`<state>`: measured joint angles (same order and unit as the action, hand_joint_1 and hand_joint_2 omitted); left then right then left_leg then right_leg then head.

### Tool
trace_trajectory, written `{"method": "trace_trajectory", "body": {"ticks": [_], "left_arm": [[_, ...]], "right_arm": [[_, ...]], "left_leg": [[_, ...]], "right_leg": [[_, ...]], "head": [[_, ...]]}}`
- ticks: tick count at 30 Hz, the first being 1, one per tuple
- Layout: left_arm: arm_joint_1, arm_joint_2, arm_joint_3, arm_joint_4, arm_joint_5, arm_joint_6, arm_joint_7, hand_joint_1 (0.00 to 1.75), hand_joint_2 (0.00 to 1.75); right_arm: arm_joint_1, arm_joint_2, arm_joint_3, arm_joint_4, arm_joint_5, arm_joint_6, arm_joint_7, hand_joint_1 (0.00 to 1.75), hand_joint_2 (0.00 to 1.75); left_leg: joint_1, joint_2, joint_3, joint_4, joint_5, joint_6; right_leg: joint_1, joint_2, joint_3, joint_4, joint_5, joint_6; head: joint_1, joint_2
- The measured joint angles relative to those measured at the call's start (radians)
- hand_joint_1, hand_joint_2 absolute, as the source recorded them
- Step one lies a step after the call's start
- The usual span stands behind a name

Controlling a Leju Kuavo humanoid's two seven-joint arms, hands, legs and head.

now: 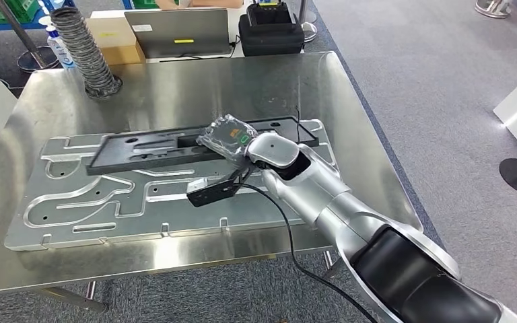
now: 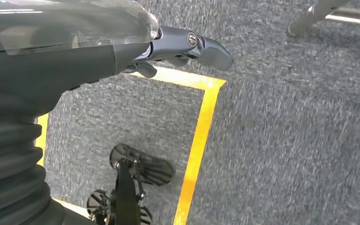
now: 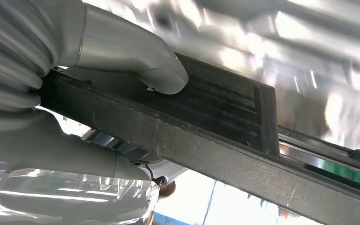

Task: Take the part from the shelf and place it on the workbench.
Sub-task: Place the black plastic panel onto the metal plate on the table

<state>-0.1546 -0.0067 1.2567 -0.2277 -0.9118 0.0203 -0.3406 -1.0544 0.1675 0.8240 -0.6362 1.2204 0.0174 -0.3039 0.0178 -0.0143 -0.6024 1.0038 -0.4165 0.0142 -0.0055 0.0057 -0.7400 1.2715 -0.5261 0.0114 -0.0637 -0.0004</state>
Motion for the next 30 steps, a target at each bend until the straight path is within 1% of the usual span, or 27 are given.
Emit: {"method": "trace_trajectory", "body": {"ticks": [2,3,4,5,6,7,8,9,10,12,13,14,15,16,17,18,19,20,21,23,24,25,26,27,28,29,30], "left_arm": [[-0.001,-0.006,-0.002,0.000,0.002,-0.003,-0.002,0.00,1.75],[-0.002,-0.009,-0.002,0.000,0.003,-0.006,-0.004,0.00,1.75],[-0.004,-0.011,-0.002,0.000,0.005,-0.009,-0.007,0.00,1.75],[-0.005,-0.012,-0.002,0.000,0.007,-0.011,-0.009,0.00,1.75],[-0.007,-0.013,-0.002,0.000,0.010,-0.014,-0.011,0.00,1.75],[-0.008,-0.013,-0.003,0.000,0.011,-0.017,-0.013,0.00,1.75],[-0.008,-0.014,-0.003,0.000,0.012,-0.019,-0.015,0.00,1.75],[-0.009,-0.015,-0.003,0.000,0.012,-0.020,-0.016,0.00,1.75],[-0.009,-0.015,-0.003,0.000,0.012,-0.021,-0.017,0.00,1.75],[-0.009,-0.015,-0.003,0.000,0.013,-0.023,-0.019,0.00,1.75],[-0.009,-0.015,-0.003,0.000,0.013,-0.025,-0.019,0.00,1.75],[-0.009,-0.015,-0.004,0.000,0.013,-0.026,-0.019,0.00,1.75],[-0.010,-0.015,-0.005,0.000,0.012,-0.026,-0.020,0.00,1.75],[-0.010,-0.015,-0.007,0.000,0.012,-0.025,-0.023,0.00,1.75],[-0.011,-0.015,-0.009,0.000,0.012,-0.023,-0.027,0.00,1.75],[-0.013,-0.015,-0.011,0.000,0.012,-0.021,-0.034,0.00,1.75],[-0.015,-0.015,-0.013,0.000,0.012,-0.018,-0.041,0.00,1.75],[-0.016,-0.015,-0.016,0.000,0.013,-0.015,-0.048,0.00,1.75],[-0.017,-0.015,-0.018,0.000,0.014,-0.010,-0.055,0.00,1.75],[-0.018,-0.016,-0.021,0.000,0.018,0.001,-0.064,0.00,1.75],[-0.019,-0.016,-0.022,0.000,0.019,0.009,-0.067,0.00,1.75],[-0.020,-0.016,-0.023,0.000,0.020,0.017,-0.068,0.00,1.75],[-0.021,-0.016,-0.023,0.000,0.020,0.024,-0.068,0.00,1.75],[-0.021,-0.016,-0.024,0.000,0.020,0.030,-0.070,0.00,1.75],[-0.021,-0.016,-0.025,0.000,0.020,0.033,-0.071,0.00,1.75],[-0.020,-0.016,-0.025,0.000,0.020,0.035,-0.072,0.00,1.75],[-0.020,-0.016,-0.026,0.000,0.020,0.036,-0.074,0.00,1.31]], "right_arm": [[-0.013,0.004,0.020,0.051,-0.010,0.017,-0.003,1.75,1.75],[-0.021,0.007,0.029,0.073,-0.014,0.027,-0.003,1.75,1.75],[-0.029,0.009,0.037,0.094,-0.018,0.037,-0.002,1.75,1.75],[-0.034,0.012,0.043,0.113,-0.021,0.048,0.000,1.75,1.75],[-0.036,0.013,0.050,0.133,-0.022,0.058,0.003,1.75,1.75],[-0.037,0.014,0.055,0.151,-0.023,0.066,0.006,1.75,1.75],[-0.037,0.015,0.060,0.166,-0.023,0.070,0.009,1.75,1.75],[-0.038,0.017,0.063,0.179,-0.023,0.073,0.011,1.75,1.75],[-0.040,0.019,0.065,0.190,-0.023,0.073,0.013,1.75,1.75],[-0.041,0.022,0.071,0.209,-0.025,0.078,0.017,1.75,1.75],[-0.041,0.023,0.074,0.219,-0.027,0.082,0.019,1.75,1.75],[-0.041,0.023,0.076,0.228,-0.029,0.084,0.021,1.75,1.75],[-0.041,0.023,0.078,0.236,-0.032,0.084,0.022,1.75,1.75],[-0.040,0.023,0.078,0.242,-0.035,0.079,0.022,1.75,1.75],[-0.040,0.023,0.078,0.246,-0.038,0.069,0.021,1.75,1.75],[-0.039,0.022,0.079,0.250,-0.040,0.054,0.019,1.75,1.75],[-0.037,0.021,0.079,0.254,-0.041,0.034,0.015,1.75,1.75],[-0.033,0.019,0.079,0.257,-0.042,0.014,0.011,1.31,1.31],[-0.029,0.018,0.079,0.260,-0.042,-0.007,0.006,0.87,0.87],[-0.019,0.016,0.079,0.263,-0.043,-0.042,-0.004,0.00,0.00],[-0.015,0.015,0.079,0.264,-0.043,-0.057,-0.009,0.00,0.00],[-0.011,0.015,0.079,0.265,-0.044,-0.072,-0.015,0.00,0.00],[-0.006,0.015,0.079,0.265,-0.044,-0.085,-0.020,0.00,0.00],[0.000,0.015,0.079,0.267,-0.044,-0.096,-0.025,0.00,0.00],[0.007,0.015,0.079,0.268,-0.044,-0.104,-0.029,0.00,0.00],[0.014,0.015,0.079,0.270,-0.044,-0.109,-0.032,0.00,0.00],[0.020,0.015,0.079,0.271,-0.044,-0.112,-0.034,0.00,0.00]], "left_leg": [[-0.001,-0.002,0.004,0.001,-0.004,-0.005],[-0.003,-0.001,0.005,0.002,-0.007,-0.009],[-0.004,0.000,0.005,0.002,-0.009,-0.013],[-0.004,0.000,0.006,0.002,-0.010,-0.017],[-0.004,0.001,0.007,0.000,-0.011,-0.022],[-0.003,0.002,0.007,0.001,-0.013,-0.027],[-0.003,0.004,0.005,0.010,-0.021,-0.031],[-0.002,0.005,-0.005,0.035,-0.038,-0.034],[-0.002,0.007,-0.025,0.082,-0.064,-0.037],[0.000,0.008,-0.089,0.217,-0.125,-0.043],[0.001,0.008,-0.116,0.269,-0.140,-0.047],[0.002,0.008,-0.130,0.290,-0.137,-0.049],[0.003,0.008,-0.122,0.267,-0.113,-0.051],[0.005,0.009,-0.097,0.209,-0.076,-0.052],[0.006,0.009,-0.064,0.138,-0.043,-0.052],[0.006,0.009,-0.034,0.075,-0.020,-0.049],[0.005,0.009,-0.016,0.036,-0.009,-0.045],[0.003,0.008,-0.009,0.020,-0.010,-0.039],[0.002,0.008,-0.008,0.018,-0.011,-0.033],[0.004,0.008,-0.007,0.016,-0.008,-0.021],[0.005,0.008,-0.006,0.014,-0.007,-0.016],[0.006,0.009,-0.005,0.012,-0.006,-0.011],[0.006,0.010,-0.005,0.011,-0.006,-0.008],[0.006,0.010,-0.005,0.011,-0.006,-0.006],[0.006,0.010,-0.005,0.012,-0.006,-0.005],[0.006,0.010,-0.005,0.012,-0.007,-0.004],[0.006,0.009,-0.004,0.012,-0.007,-0.005]], "right_leg": [[0.004,0.000,0.059,-0.144,0.077,-0.012],[0.007,-0.001,0.087,-0.207,0.103,-0.017],[0.011,-0.002,0.104,-0.246,0.115,-0.021],[0.013,-0.003,0.110,-0.259,0.116,-0.024],[0.015,-0.003,0.111,-0.262,0.116,-0.026],[0.013,-0.004,0.114,-0.266,0.118,-0.030],[0.010,-0.005,0.118,-0.272,0.119,-0.035],[0.007,-0.006,0.122,-0.278,0.121,-0.040],[0.004,-0.006,0.126,-0.283,0.122,-0.044],[0.006,-0.005,0.128,-0.283,0.120,-0.049],[0.006,-0.004,0.128,-0.281,0.119,-0.049],[0.006,-0.003,0.129,-0.279,0.116,-0.049],[0.005,-0.002,0.130,-0.276,0.114,-0.047],[0.004,-0.001,0.131,-0.272,0.110,-0.044],[0.003,-0.001,0.132,-0.266,0.105,-0.040],[0.004,0.000,0.131,-0.260,0.100,-0.036],[0.006,0.001,0.129,-0.255,0.098,-0.031],[0.008,0.002,0.127,-0.253,0.097,-0.027],[0.010,0.003,0.125,-0.252,0.097,-0.023],[0.008,0.003,0.124,-0.248,0.092,-0.013],[0.007,0.002,0.115,-0.228,0.078,-0.007],[0.005,0.001,0.096,-0.187,0.053,-0.001],[0.003,0.000,0.068,-0.125,0.021,0.003],[0.002,0.000,0.032,-0.052,-0.011,0.006],[0.000,0.000,0.000,0.011,-0.032,0.009],[-0.001,-0.001,-0.018,0.044,-0.036,0.009],[-0.001,-0.001,-0.017,0.036,-0.019,0.008]], "head": [[0.000,0.000],[0.000,0.000],[0.000,0.000],[0.000,0.000],[0.000,0.000],[0.000,0.000],[0.000,0.000],[0.000,0.000],[0.000,0.000],[0.000,0.000],[0.000,0.000],[0.000,0.000],[0.000,0.000],[0.000,0.000],[0.000,0.000],[0.000,0.000],[0.000,0.000],[0.000,0.000],[0.000,0.000],[0.000,0.000],[0.000,0.000],[0.000,0.000],[0.000,0.000],[0.000,0.000],[0.000,0.000],[0.000,0.000],[0.000,0.000]]}}
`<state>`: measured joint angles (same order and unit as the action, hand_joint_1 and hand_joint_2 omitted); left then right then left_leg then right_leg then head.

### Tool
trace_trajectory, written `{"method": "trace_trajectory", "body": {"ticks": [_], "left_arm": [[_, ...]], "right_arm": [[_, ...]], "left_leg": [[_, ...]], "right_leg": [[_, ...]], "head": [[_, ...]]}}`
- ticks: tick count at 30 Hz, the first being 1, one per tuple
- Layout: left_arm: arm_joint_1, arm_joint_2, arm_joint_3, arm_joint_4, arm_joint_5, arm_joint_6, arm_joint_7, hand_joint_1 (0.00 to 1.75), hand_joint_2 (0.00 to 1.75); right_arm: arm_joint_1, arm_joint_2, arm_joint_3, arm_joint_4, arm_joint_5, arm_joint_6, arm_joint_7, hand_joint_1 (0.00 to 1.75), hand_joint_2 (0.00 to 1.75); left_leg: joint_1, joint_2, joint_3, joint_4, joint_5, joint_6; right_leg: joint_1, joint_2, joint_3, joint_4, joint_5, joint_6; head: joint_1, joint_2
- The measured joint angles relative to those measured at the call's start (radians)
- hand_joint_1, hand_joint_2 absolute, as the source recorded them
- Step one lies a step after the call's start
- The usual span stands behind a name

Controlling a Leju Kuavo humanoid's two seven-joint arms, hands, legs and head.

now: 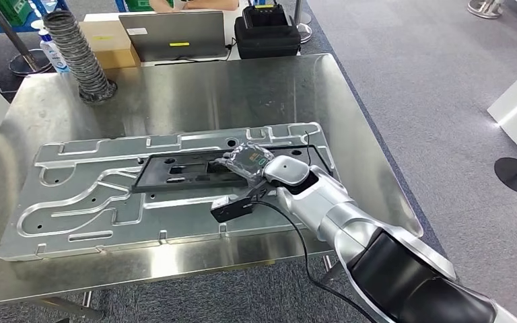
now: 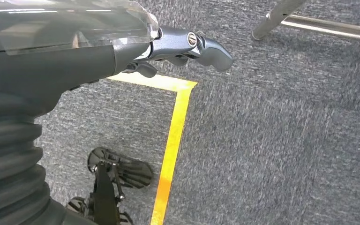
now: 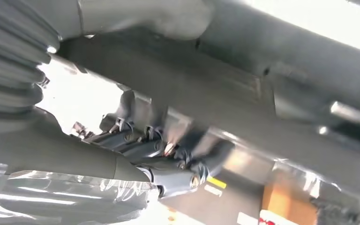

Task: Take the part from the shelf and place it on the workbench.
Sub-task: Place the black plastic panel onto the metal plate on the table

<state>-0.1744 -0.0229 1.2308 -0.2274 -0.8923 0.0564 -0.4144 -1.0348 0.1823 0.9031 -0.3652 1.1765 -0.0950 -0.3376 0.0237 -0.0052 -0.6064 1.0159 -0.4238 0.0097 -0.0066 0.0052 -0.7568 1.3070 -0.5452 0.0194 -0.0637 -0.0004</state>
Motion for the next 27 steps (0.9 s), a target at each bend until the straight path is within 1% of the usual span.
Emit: {"method": "trace_trajectory", "body": {"ticks": [1,2,3,4,5,6,8,9,10,11,12,13,14,15,16,17,18,19,20,21,23,24,25,26,27], "left_arm": [[0.000,0.000,0.000,0.000,0.000,0.001,-0.001,0.00,0.87],[0.000,0.000,-0.001,0.000,0.000,0.003,-0.003,0.00,0.44],[0.000,-0.001,-0.001,0.000,0.000,0.005,-0.004,0.00,0.00],[0.000,-0.001,-0.001,0.000,0.000,0.008,-0.006,0.00,0.00],[0.000,-0.002,-0.001,0.000,0.001,0.010,-0.007,0.00,0.00],[0.001,-0.002,-0.001,0.000,0.002,0.012,-0.008,0.00,0.00],[0.002,-0.002,-0.001,0.000,0.004,0.013,-0.008,0.00,0.00],[0.003,-0.002,-0.001,0.000,0.006,0.014,-0.007,0.00,0.00],[0.003,-0.002,-0.001,0.000,0.008,0.014,-0.007,0.00,0.00],[0.003,-0.002,-0.001,0.000,0.011,0.015,-0.005,0.00,0.00],[0.004,-0.002,-0.001,0.000,0.013,0.015,-0.004,0.00,0.00],[0.006,-0.002,-0.001,0.000,0.015,0.016,-0.003,0.00,0.00],[0.010,-0.002,-0.001,0.000,0.016,0.016,-0.003,0.00,0.00],[0.013,-0.002,-0.001,0.000,0.018,0.016,-0.003,0.00,0.00],[0.015,-0.001,-0.001,0.000,0.020,0.016,-0.003,0.00,0.00],[0.016,-0.001,-0.001,0.000,0.022,0.016,-0.004,0.00,0.00],[0.016,-0.001,-0.001,0.000,0.026,0.016,-0.004,0.00,0.00],[0.016,-0.001,-0.001,0.000,0.031,0.015,-0.005,0.00,0.00],[0.017,0.000,-0.001,0.000,0.038,0.013,-0.008,0.00,0.00],[0.021,0.000,-0.001,0.000,0.047,0.011,-0.012,0.00,0.00],[0.033,0.000,0.000,0.000,0.066,0.005,-0.024,0.00,0.00],[0.039,0.000,0.001,0.000,0.073,0.002,-0.030,0.00,0.00],[0.045,0.000,0.002,0.000,0.078,-0.001,-0.035,0.00,0.00],[0.050,0.000,0.003,0.000,0.081,-0.003,-0.038,0.00,0.00],[0.054,0.000,0.003,0.000,0.083,-0.004,-0.040,0.00,0.00]], "right_arm": [[0.003,0.000,0.000,0.001,0.000,-0.002,0.000,0.00,0.00],[0.003,0.000,0.000,0.001,0.000,-0.005,-0.001,0.00,0.00],[0.002,0.000,0.000,0.001,-0.001,-0.010,-0.003,0.00,0.00],[0.001,0.000,0.000,0.001,-0.004,-0.018,-0.007,0.00,0.00],[0.001,0.000,0.000,0.001,-0.007,-0.027,-0.012,0.00,0.00],[0.001,0.001,0.000,0.000,-0.011,-0.040,-0.020,0.00,0.00],[0.002,0.002,-0.002,-0.004,-0.021,-0.065,-0.035,0.00,0.00],[0.002,0.004,-0.005,-0.008,-0.027,-0.079,-0.043,0.00,0.00],[0.002,0.006,-0.008,-0.015,-0.035,-0.092,-0.052,0.00,0.00],[0.004,0.008,-0.013,-0.023,-0.043,-0.105,-0.062,0.00,0.00],[0.007,0.010,-0.019,-0.032,-0.053,-0.121,-0.074,0.00,0.00],[0.011,0.010,-0.026,-0.043,-0.062,-0.139,-0.086,0.00,0.00],[0.018,0.011,-0.034,-0.057,-0.074,-0.160,-0.098,0.00,0.00],[0.024,0.010,-0.043,-0.073,-0.088,-0.183,-0.111,0.00,0.00],[0.030,0.008,-0.054,-0.093,-0.104,-0.204,-0.123,0.00,0.00],[0.036,0.006,-0.067,-0.117,-0.121,-0.222,-0.135,0.00,0.00],[0.041,0.000,-0.082,-0.145,-0.142,-0.239,-0.147,0.00,0.00],[0.049,-0.010,-0.100,-0.179,-0.165,-0.255,-0.158,0.00,0.00],[0.062,-0.024,-0.121,-0.221,-0.192,-0.274,-0.167,0.00,0.00],[0.079,-0.044,-0.148,-0.272,-0.219,-0.296,-0.174,0.00,0.00],[0.122,-0.095,-0.220,-0.403,-0.264,-0.319,-0.177,0.00,0.00],[0.142,-0.121,-0.260,-0.470,-0.277,-0.319,-0.178,0.00,0.00],[0.158,-0.146,-0.300,-0.532,-0.284,-0.310,-0.178,0.00,0.00],[0.172,-0.168,-0.334,-0.582,-0.285,-0.301,-0.179,0.00,0.00],[0.185,-0.184,-0.362,-0.622,-0.284,-0.295,-0.179,0.00,0.00]], "left_leg": [[0.000,-0.001,0.001,0.000,-0.001,-0.001],[0.000,-0.002,0.003,0.000,-0.002,-0.002],[-0.002,-0.002,0.003,0.001,-0.003,-0.005],[-0.003,-0.002,0.004,0.001,-0.004,-0.009],[-0.004,-0.003,0.004,0.001,-0.005,-0.014],[-0.005,-0.003,0.004,0.000,-0.006,-0.019],[-0.004,-0.002,0.006,-0.001,-0.008,-0.032],[-0.003,-0.002,0.002,0.010,-0.018,-0.037],[-0.002,-0.001,-0.010,0.040,-0.039,-0.041],[-0.001,-0.001,-0.032,0.093,-0.069,-0.044],[-0.002,-0.001,-0.064,0.162,-0.102,-0.047],[-0.002,-0.001,-0.096,0.229,-0.128,-0.049],[-0.001,-0.001,-0.119,0.273,-0.139,-0.051],[-0.001,0.000,-0.123,0.280,-0.130,-0.052],[-0.001,0.000,-0.108,0.244,-0.102,-0.051],[-0.001,0.000,-0.076,0.177,-0.064,-0.050],[-0.002,0.001,-0.041,0.106,-0.036,-0.048],[-0.004,0.000,-0.014,0.051,-0.016,-0.043],[-0.005,-0.001,0.003,0.018,-0.008,-0.037],[-0.007,-0.002,0.007,0.009,-0.011,-0.031],[-0.006,-0.005,0.006,0.006,-0.009,-0.017],[-0.004,-0.005,0.006,0.004,-0.008,-0.010],[-0.003,-0.006,0.007,0.002,-0.006,-0.003],[-0.002,-0.005,0.007,0.001,-0.005,0.002],[-0.002,-0.005,0.006,0.001,-0.006,0.005]], "right_leg": [[0.000,0.000,0.023,-0.051,0.033,-0.003],[0.001,0.000,0.059,-0.126,0.071,-0.008],[0.003,0.000,0.095,-0.200,0.100,-0.013],[0.006,0.000,0.120,-0.253,0.117,-0.017],[0.009,0.000,0.133,-0.280,0.123,-0.021],[0.012,0.001,0.134,-0.287,0.120,-0.024],[0.010,0.001,0.137,-0.294,0.124,-0.034],[0.008,0.001,0.141,-0.300,0.127,-0.040],[0.005,0.000,0.144,-0.305,0.129,-0.045],[0.004,0.000,0.147,-0.308,0.129,-0.049],[0.005,0.000,0.148,-0.308,0.128,-0.051],[0.006,0.000,0.148,-0.307,0.128,-0.053],[0.007,0.000,0.148,-0.307,0.127,-0.054],[0.007,0.000,0.149,-0.305,0.126,-0.054],[0.006,0.001,0.150,-0.304,0.124,-0.053],[0.006,0.002,0.151,-0.300,0.121,-0.051],[0.007,0.003,0.151,-0.296,0.117,-0.047],[0.009,0.003,0.151,-0.292,0.114,-0.043],[0.011,0.002,0.150,-0.289,0.111,-0.038],[0.013,0.002,0.149,-0.288,0.110,-0.034],[0.012,-0.001,0.150,-0.287,0.108,-0.023],[0.011,-0.001,0.147,-0.276,0.098,-0.017],[0.010,-0.001,0.135,-0.248,0.079,-0.011],[0.008,-0.001,0.111,-0.198,0.050,-0.005],[0.007,-0.001,0.078,-0.130,0.016,-0.001]], "head": [[0.000,0.000],[0.000,0.000],[0.000,0.000],[0.000,0.000],[0.000,0.000],[0.000,0.000],[0.000,0.000],[0.000,0.000],[0.000,0.000],[0.000,0.000],[0.000,0.000],[0.000,0.000],[0.000,0.000],[0.000,0.000],[0.000,0.000],[0.000,0.000],[0.000,0.000],[0.000,0.000],[0.000,0.000],[0.000,0.000],[0.000,0.000],[0.000,0.000],[0.000,0.000],[0.000,0.000],[0.000,0.000]]}}
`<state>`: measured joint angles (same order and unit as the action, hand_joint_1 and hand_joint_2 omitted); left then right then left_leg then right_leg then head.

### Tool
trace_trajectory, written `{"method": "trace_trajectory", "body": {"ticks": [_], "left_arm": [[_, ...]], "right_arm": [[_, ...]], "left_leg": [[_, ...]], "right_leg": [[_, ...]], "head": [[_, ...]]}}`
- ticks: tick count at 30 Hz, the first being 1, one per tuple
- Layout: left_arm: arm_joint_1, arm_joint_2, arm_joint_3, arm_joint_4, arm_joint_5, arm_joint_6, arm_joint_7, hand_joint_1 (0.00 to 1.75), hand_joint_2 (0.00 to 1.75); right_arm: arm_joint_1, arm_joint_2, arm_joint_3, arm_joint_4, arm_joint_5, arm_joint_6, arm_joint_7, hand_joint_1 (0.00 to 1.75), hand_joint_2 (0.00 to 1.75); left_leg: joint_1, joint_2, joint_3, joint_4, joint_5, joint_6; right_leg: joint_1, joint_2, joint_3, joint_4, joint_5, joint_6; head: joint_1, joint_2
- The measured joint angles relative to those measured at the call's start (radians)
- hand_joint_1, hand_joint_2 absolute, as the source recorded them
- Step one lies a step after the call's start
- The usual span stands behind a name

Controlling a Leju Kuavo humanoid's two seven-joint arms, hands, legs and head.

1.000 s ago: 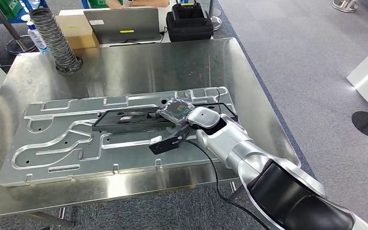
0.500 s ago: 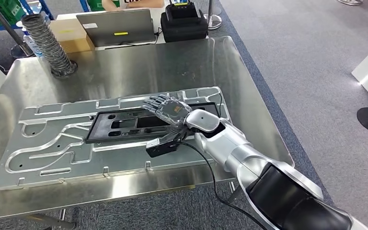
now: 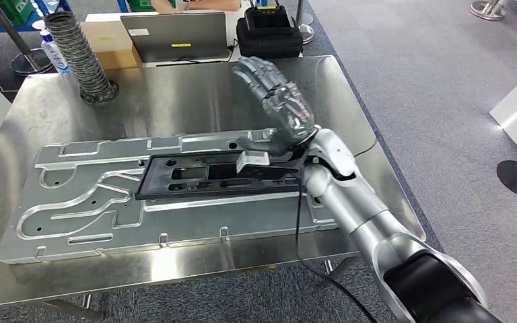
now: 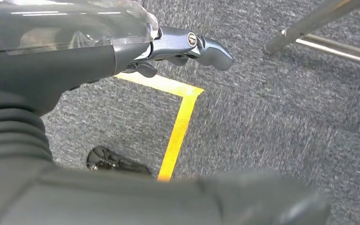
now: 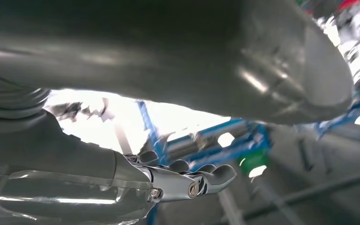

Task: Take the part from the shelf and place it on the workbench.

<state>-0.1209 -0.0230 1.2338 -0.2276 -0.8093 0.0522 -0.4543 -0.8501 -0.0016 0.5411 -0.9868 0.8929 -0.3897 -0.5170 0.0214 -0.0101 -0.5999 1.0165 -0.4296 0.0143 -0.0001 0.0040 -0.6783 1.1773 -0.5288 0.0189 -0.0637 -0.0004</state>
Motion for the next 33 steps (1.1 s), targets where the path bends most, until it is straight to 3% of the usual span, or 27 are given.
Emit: {"method": "trace_trajectory", "body": {"ticks": [2,3,4,7,9,12,14,16,17,18,19,22,23,26,28,31,32,33], "left_arm": [[0.004,0.000,0.001,0.000,0.002,-0.001,-0.001,0.00,0.00],[0.005,0.000,0.001,0.000,0.004,-0.002,-0.001,0.00,0.00],[0.005,0.000,0.002,0.000,0.008,-0.004,-0.002,0.00,0.00],[0.008,-0.002,0.011,0.000,0.026,-0.019,-0.013,0.00,0.00],[0.021,-0.005,0.021,0.000,0.039,-0.027,-0.020,0.00,0.00],[0.048,-0.007,0.034,0.000,0.050,-0.026,-0.023,0.00,0.00],[0.053,-0.007,0.040,0.000,0.052,-0.023,-0.019,0.00,0.00],[0.051,-0.008,0.044,0.000,0.048,-0.021,-0.016,0.00,0.00],[0.050,-0.008,0.045,0.000,0.045,-0.021,-0.015,0.00,0.00],[0.050,-0.008,0.045,0.000,0.041,-0.021,-0.015,0.00,0.00],[0.050,-0.009,0.045,0.000,0.039,-0.022,-0.014,0.00,0.00],[0.045,-0.008,0.045,0.000,0.034,-0.024,-0.014,0.00,0.00],[0.042,-0.007,0.045,0.000,0.033,-0.026,-0.015,0.00,0.00],[0.038,-0.008,0.045,0.000,0.031,-0.030,-0.018,0.00,0.00],[0.036,-0.008,0.045,0.000,0.031,-0.031,-0.018,0.00,0.00],[0.034,-0.010,0.045,0.000,0.031,-0.031,-0.012,0.00,0.00],[0.034,-0.011,0.046,0.000,0.032,-0.031,-0.011,0.00,0.00],[0.035,-0.013,0.046,0.000,0.032,-0.031,-0.009,0.00,0.00]], "right_arm": [[0.027,-0.021,-0.039,-0.057,0.010,0.001,0.003,0.00,0.00],[0.041,-0.029,-0.052,-0.080,0.022,-0.016,0.010,0.00,0.00],[0.056,-0.037,-0.068,-0.105,0.036,-0.052,0.026,0.00,0.00],[0.118,-0.095,-0.175,-0.224,0.053,-0.197,0.102,0.00,0.00],[0.187,-0.169,-0.323,-0.326,0.017,-0.234,0.114,0.00,0.00],[0.312,-0.256,-0.584,-0.431,-0.073,-0.203,0.028,0.00,0.00],[0.408,-0.280,-0.739,-0.474,-0.092,-0.176,-0.033,0.00,0.00],[0.519,-0.283,-0.876,-0.502,-0.097,-0.162,-0.071,0.00,0.00],[0.573,-0.280,-0.935,-0.513,-0.099,-0.161,-0.085,0.00,0.00],[0.622,-0.275,-0.985,-0.523,-0.101,-0.163,-0.098,0.00,0.00],[0.663,-0.268,-1.025,-0.533,-0.103,-0.165,-0.107,0.00,0.00],[0.755,-0.246,-1.113,-0.562,-0.092,-0.168,-0.105,0.00,0.00],[0.777,-0.239,-1.131,-0.572,-0.082,-0.168,-0.097,0.00,0.00],[0.839,-0.211,-1.157,-0.594,-0.051,-0.169,-0.077,0.00,0.00],[0.880,-0.184,-1.164,-0.601,-0.035,-0.171,-0.070,0.00,0.00],[0.927,-0.135,-1.175,-0.604,-0.012,-0.161,-0.063,0.00,0.00],[0.941,-0.113,-1.180,-0.603,-0.003,-0.151,-0.060,0.00,0.00],[0.955,-0.088,-1.185,-0.600,0.008,-0.138,-0.059,0.00,0.00]], "left_leg": [[-0.001,0.002,0.000,0.000,-0.001,0.002],[-0.002,0.003,0.000,0.001,-0.001,0.003],[-0.002,0.003,0.001,0.001,-0.002,0.003],[-0.005,-0.004,0.004,0.002,-0.003,0.002],[-0.005,-0.017,0.005,0.001,-0.005,-0.004],[-0.005,-0.019,0.008,0.001,-0.015,-0.019],[-0.007,-0.005,-0.006,0.054,-0.063,-0.026],[-0.006,0.003,-0.050,0.182,-0.142,-0.032],[-0.005,0.003,-0.069,0.240,-0.169,-0.034],[-0.005,0.003,-0.075,0.269,-0.178,-0.036],[-0.005,0.004,-0.060,0.255,-0.166,-0.037],[-0.007,0.003,0.055,0.061,-0.094,-0.028],[-0.009,0.003,0.078,0.015,-0.082,-0.022],[-0.013,0.003,0.085,-0.008,-0.068,-0.003],[-0.011,0.007,0.079,-0.015,-0.050,0.012],[-0.010,0.012,0.051,-0.019,-0.023,0.024],[-0.011,0.012,0.039,-0.018,-0.014,0.023],[-0.011,0.012,0.026,-0.017,-0.006,0.021]], "right_leg": [[-0.003,0.000,-0.062,0.122,-0.043,0.005],[-0.004,0.000,-0.072,0.137,-0.037,0.005],[-0.004,0.000,-0.061,0.109,-0.012,0.003],[0.000,-0.006,0.045,-0.105,0.082,-0.010],[0.007,-0.014,0.079,-0.169,0.092,-0.016],[0.004,-0.021,0.090,-0.184,0.099,-0.027],[-0.003,-0.023,0.096,-0.197,0.109,-0.034],[-0.002,-0.026,0.094,-0.198,0.110,-0.036],[-0.002,-0.027,0.090,-0.196,0.110,-0.036],[-0.003,-0.027,0.086,-0.192,0.110,-0.036],[-0.003,-0.026,0.081,-0.187,0.110,-0.036],[-0.003,-0.020,0.070,-0.171,0.112,-0.031],[-0.002,-0.017,0.067,-0.168,0.114,-0.026],[-0.003,-0.011,0.064,-0.168,0.126,-0.006],[-0.007,-0.008,0.056,-0.151,0.101,0.006],[-0.013,-0.006,0.009,-0.004,-0.031,0.018],[-0.015,-0.006,-0.004,0.057,-0.065,0.022],[-0.017,-0.006,-0.006,0.096,-0.077,0.025]], "head": [[0.000,0.000],[0.000,0.000],[0.000,0.000],[0.000,0.000],[0.000,0.000],[0.000,0.000],[0.000,0.000],[0.000,0.000],[0.000,0.000],[0.000,0.000],[0.000,0.000],[0.000,0.000],[0.000,0.000],[0.000,0.000],[0.000,0.000],[0.000,0.000],[0.000,0.000],[0.000,0.000]]}}
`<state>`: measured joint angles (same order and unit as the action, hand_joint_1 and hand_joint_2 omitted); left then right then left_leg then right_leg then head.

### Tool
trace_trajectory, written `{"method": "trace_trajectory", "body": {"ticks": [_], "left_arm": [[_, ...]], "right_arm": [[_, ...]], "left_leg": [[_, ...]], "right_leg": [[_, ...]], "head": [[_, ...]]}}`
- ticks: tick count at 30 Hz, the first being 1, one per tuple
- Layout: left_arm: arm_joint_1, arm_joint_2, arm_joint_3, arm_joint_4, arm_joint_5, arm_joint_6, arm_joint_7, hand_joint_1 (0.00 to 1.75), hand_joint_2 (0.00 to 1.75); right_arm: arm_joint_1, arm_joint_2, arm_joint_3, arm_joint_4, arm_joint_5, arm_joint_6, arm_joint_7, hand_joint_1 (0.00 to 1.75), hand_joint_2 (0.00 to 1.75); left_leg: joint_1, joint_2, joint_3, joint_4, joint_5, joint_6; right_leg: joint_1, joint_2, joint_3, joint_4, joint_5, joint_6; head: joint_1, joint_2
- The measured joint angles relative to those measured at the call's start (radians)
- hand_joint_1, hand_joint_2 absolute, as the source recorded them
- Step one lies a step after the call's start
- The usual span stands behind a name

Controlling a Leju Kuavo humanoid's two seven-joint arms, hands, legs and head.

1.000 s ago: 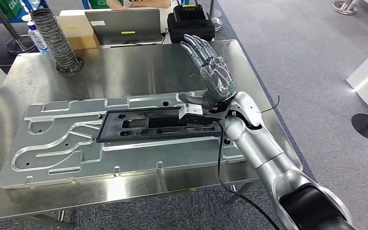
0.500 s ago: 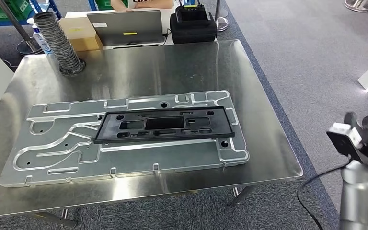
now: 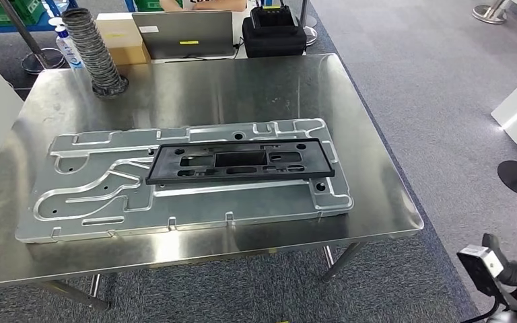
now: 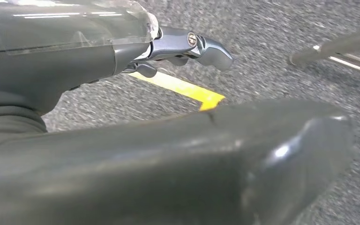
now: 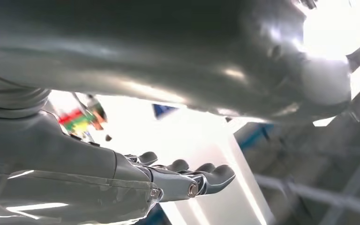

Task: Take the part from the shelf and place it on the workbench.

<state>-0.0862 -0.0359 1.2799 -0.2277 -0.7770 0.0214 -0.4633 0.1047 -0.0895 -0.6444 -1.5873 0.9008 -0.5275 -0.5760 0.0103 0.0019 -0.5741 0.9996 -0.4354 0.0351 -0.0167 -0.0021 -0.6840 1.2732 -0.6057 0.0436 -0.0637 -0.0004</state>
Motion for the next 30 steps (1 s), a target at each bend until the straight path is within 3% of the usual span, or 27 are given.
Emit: {"method": "trace_trajectory", "body": {"ticks": [1,2,4,6,7,9,10,12,14,15,16,17,19,21,22,24,25,26,27,29,30], "left_arm": [[0.000,-0.002,0.001,0.000,0.001,0.000,0.001,0.00,0.00],[0.000,-0.004,0.001,0.000,0.002,0.000,0.002,0.00,0.00],[0.000,-0.009,0.002,0.000,0.003,0.000,0.003,0.00,0.00],[-0.001,-0.014,0.003,0.000,0.003,0.000,0.004,0.00,0.00],[0.000,-0.016,0.003,0.000,0.003,0.000,0.005,0.00,0.00],[0.001,-0.021,0.003,0.000,0.001,0.000,0.009,0.00,0.00],[0.003,-0.023,0.003,0.000,-0.003,0.001,0.012,0.00,0.00],[0.006,-0.027,0.003,0.000,-0.011,0.004,0.022,0.00,0.00],[0.008,-0.032,0.003,0.000,-0.020,0.008,0.032,0.00,0.00],[0.008,-0.033,0.003,0.000,-0.024,0.009,0.036,0.00,0.00],[0.008,-0.036,0.003,0.000,-0.028,0.009,0.040,0.00,0.00],[0.008,-0.039,0.003,0.000,-0.033,0.009,0.044,0.00,0.00],[0.006,-0.044,0.002,0.000,-0.039,0.009,0.049,0.00,0.00],[0.001,-0.047,0.001,0.000,-0.045,0.009,0.052,0.00,0.00],[-0.001,-0.048,0.001,0.000,-0.048,0.010,0.054,0.00,0.00],[-0.001,-0.053,0.000,0.000,-0.053,0.010,0.059,0.00,0.00],[-0.001,-0.055,0.000,0.000,-0.056,0.011,0.061,0.00,0.00],[0.000,-0.057,-0.001,0.000,-0.061,0.010,0.063,0.00,0.00],[0.001,-0.059,-0.002,0.000,-0.066,0.010,0.065,0.00,0.00],[0.003,-0.060,-0.007,0.000,-0.079,0.009,0.071,0.00,0.00],[0.004,-0.060,-0.011,0.000,-0.087,0.008,0.077,0.00,0.00]], "right_arm": [[0.010,0.026,-0.007,0.005,0.009,0.015,0.000,0.00,0.00],[0.016,0.050,-0.017,0.014,0.017,0.032,-0.001,0.00,0.00],[0.017,0.087,-0.047,0.050,0.027,0.071,-0.011,0.00,0.00],[0.009,0.111,-0.091,0.112,0.037,0.110,-0.025,0.00,0.00],[0.002,0.117,-0.117,0.152,0.045,0.125,-0.032,0.00,0.00],[-0.017,0.124,-0.173,0.251,0.069,0.147,-0.047,0.00,0.00],[-0.032,0.123,-0.211,0.323,0.087,0.157,-0.051,0.00,0.00],[-0.056,0.117,-0.289,0.485,0.132,0.168,-0.041,0.00,0.00],[-0.071,0.108,-0.354,0.644,0.175,0.166,-0.007,0.00,0.00],[-0.078,0.103,-0.380,0.718,0.195,0.161,0.018,0.00,0.00],[-0.087,0.099,-0.403,0.793,0.213,0.155,0.048,0.00,0.00],[-0.097,0.096,-0.423,0.864,0.231,0.152,0.084,0.00,0.00],[-0.113,0.094,-0.453,0.987,0.258,0.151,0.151,0.00,0.00],[-0.125,0.094,-0.466,1.075,0.277,0.154,0.205,0.00,0.00],[-0.130,0.094,-0.471,1.110,0.285,0.159,0.229,0.00,0.00],[-0.137,0.093,-0.480,1.166,0.295,0.176,0.276,0.00,0.00],[-0.140,0.092,-0.485,1.189,0.298,0.189,0.299,0.00,0.00],[-0.141,0.091,-0.490,1.210,0.299,0.205,0.323,0.00,0.00],[-0.142,0.091,-0.495,1.230,0.298,0.221,0.347,0.00,0.00],[-0.145,0.092,-0.506,1.264,0.297,0.259,0.397,0.00,0.00],[-0.148,0.093,-0.510,1.278,0.296,0.280,0.423,0.00,0.00]], "left_leg": [[0.000,0.000,-0.013,0.002,0.008,-0.003],[0.000,0.001,-0.026,0.004,0.016,-0.006],[0.000,0.001,-0.046,0.011,0.030,-0.014],[-0.001,0.001,-0.053,0.014,0.043,-0.026],[0.000,0.001,-0.054,0.012,0.050,-0.033],[0.003,0.001,-0.056,0.011,0.062,-0.046],[0.005,0.000,-0.061,0.018,0.050,-0.051],[0.008,-0.001,-0.083,0.082,-0.030,-0.055],[0.007,-0.001,-0.108,0.205,-0.135,-0.056],[0.007,-0.001,-0.110,0.259,-0.159,-0.056],[0.006,-0.001,-0.099,0.288,-0.158,-0.055],[0.005,-0.001,-0.073,0.284,-0.136,-0.052],[-0.001,-0.002,0.026,0.178,-0.091,-0.041],[-0.009,-0.002,0.127,0.032,-0.100,-0.029],[-0.012,-0.001,0.152,-0.013,-0.112,-0.024],[-0.014,0.000,0.150,-0.035,-0.105,-0.014],[-0.013,0.003,0.142,-0.037,-0.093,-0.007],[-0.011,0.005,0.130,-0.040,-0.079,0.000],[-0.009,0.008,0.116,-0.042,-0.064,0.006],[-0.010,0.010,0.083,-0.040,-0.038,0.010],[-0.011,0.011,0.066,-0.039,-0.025,0.010]], "right_leg": [[-0.002,0.000,0.014,0.007,0.008,0.002],[-0.005,0.000,0.047,-0.023,0.032,0.003],[-0.007,0.000,0.151,-0.162,0.068,0.000],[-0.002,0.002,0.220,-0.268,0.069,-0.012],[0.003,0.003,0.228,-0.287,0.064,-0.020],[0.006,0.002,0.218,-0.292,0.081,-0.037],[0.005,0.001,0.209,-0.294,0.092,-0.045],[0.003,-0.004,0.185,-0.299,0.118,-0.059],[0.007,-0.006,0.153,-0.297,0.141,-0.065],[0.009,-0.006,0.135,-0.296,0.154,-0.065],[0.012,-0.007,0.117,-0.293,0.166,-0.065],[0.014,-0.007,0.100,-0.290,0.177,-0.065],[0.016,-0.006,0.070,-0.280,0.196,-0.062],[0.019,-0.005,0.052,-0.271,0.213,-0.054],[0.018,-0.005,0.048,-0.271,0.223,-0.049],[0.016,-0.003,0.045,-0.276,0.244,-0.037],[0.015,-0.001,0.040,-0.273,0.239,-0.031],[0.014,0.001,0.032,-0.256,0.212,-0.026],[0.012,0.002,0.020,-0.219,0.166,-0.022],[0.009,0.003,-0.006,-0.096,0.053,-0.014],[0.007,0.002,-0.012,-0.035,0.024,-0.010]], "head": [[0.000,0.000],[0.000,0.000],[0.000,0.000],[-0.001,0.000],[-0.001,0.000],[-0.001,0.000],[-0.001,0.000],[-0.001,0.000],[-0.001,0.000],[-0.001,0.000],[-0.001,0.000],[-0.001,0.000],[-0.001,0.000],[-0.001,0.000],[-0.001,0.000],[-0.001,0.000],[-0.001,0.000],[-0.001,0.000],[-0.001,0.000],[-0.001,0.000],[-0.001,0.000]]}}
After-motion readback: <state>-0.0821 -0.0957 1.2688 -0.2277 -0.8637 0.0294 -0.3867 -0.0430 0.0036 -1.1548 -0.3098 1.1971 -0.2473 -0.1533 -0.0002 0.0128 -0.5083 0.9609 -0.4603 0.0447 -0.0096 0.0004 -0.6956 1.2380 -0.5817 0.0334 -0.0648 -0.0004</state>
